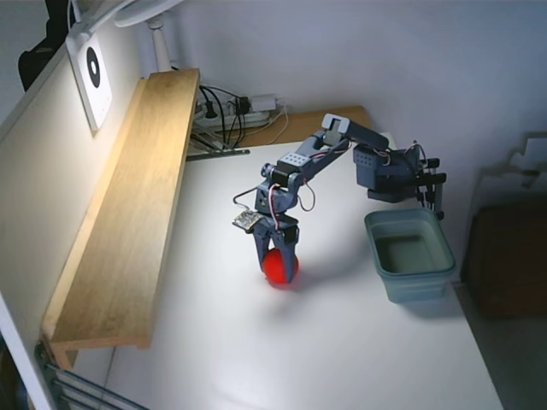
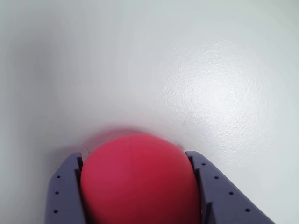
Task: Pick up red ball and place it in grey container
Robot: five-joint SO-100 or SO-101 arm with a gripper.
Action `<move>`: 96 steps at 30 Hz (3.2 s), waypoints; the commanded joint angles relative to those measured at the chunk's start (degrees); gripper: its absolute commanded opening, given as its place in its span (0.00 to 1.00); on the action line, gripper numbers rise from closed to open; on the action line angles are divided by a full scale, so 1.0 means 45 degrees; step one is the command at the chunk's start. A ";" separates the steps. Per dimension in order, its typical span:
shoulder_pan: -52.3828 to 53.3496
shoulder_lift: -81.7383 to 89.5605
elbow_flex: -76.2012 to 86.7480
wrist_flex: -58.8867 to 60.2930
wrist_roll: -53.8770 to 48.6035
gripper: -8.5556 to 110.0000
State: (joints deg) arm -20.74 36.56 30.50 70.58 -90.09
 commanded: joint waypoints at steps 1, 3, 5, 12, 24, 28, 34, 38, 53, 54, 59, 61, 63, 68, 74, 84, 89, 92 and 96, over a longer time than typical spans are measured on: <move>-0.0165 0.0640 -0.0524 0.0162 0.0020 0.27; -0.0165 0.0636 -0.0524 0.0157 0.0020 0.27; -0.0165 0.0618 -0.0524 0.0139 0.0020 0.27; -0.0165 0.0401 -0.0524 -0.0077 0.0020 0.27; -0.0165 0.1006 0.0556 -0.0552 0.0020 0.27; -0.0165 0.2804 0.3651 -0.1849 0.0020 0.27; -0.0165 0.4711 0.6712 -0.3004 0.0020 0.27; -0.0165 0.5812 0.8371 -0.3562 0.0020 0.27; -0.0165 0.8539 1.2039 -0.4502 0.0020 0.27; -0.0165 0.8557 1.2003 -0.4449 0.0020 0.27; -0.0165 0.8652 1.1561 -0.3911 0.0020 0.27; -0.0165 0.8709 1.1107 -0.3400 0.0020 0.27; -0.0165 0.8745 1.0599 -0.2857 0.0020 0.27; -0.0165 0.8711 0.9010 -0.1302 0.0020 0.27; -0.0165 0.8340 0.6442 0.0896 0.0020 0.27; -0.0165 0.6283 -0.0283 0.5563 0.0020 0.27; -0.0165 0.6208 -0.0500 0.5705 0.0020 0.27; -0.0254 0.6208 -0.0500 0.5705 0.0020 0.27; -0.1508 0.6208 -0.0500 0.5705 0.0020 0.27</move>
State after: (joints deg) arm -23.47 62.40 30.85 95.71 -90.09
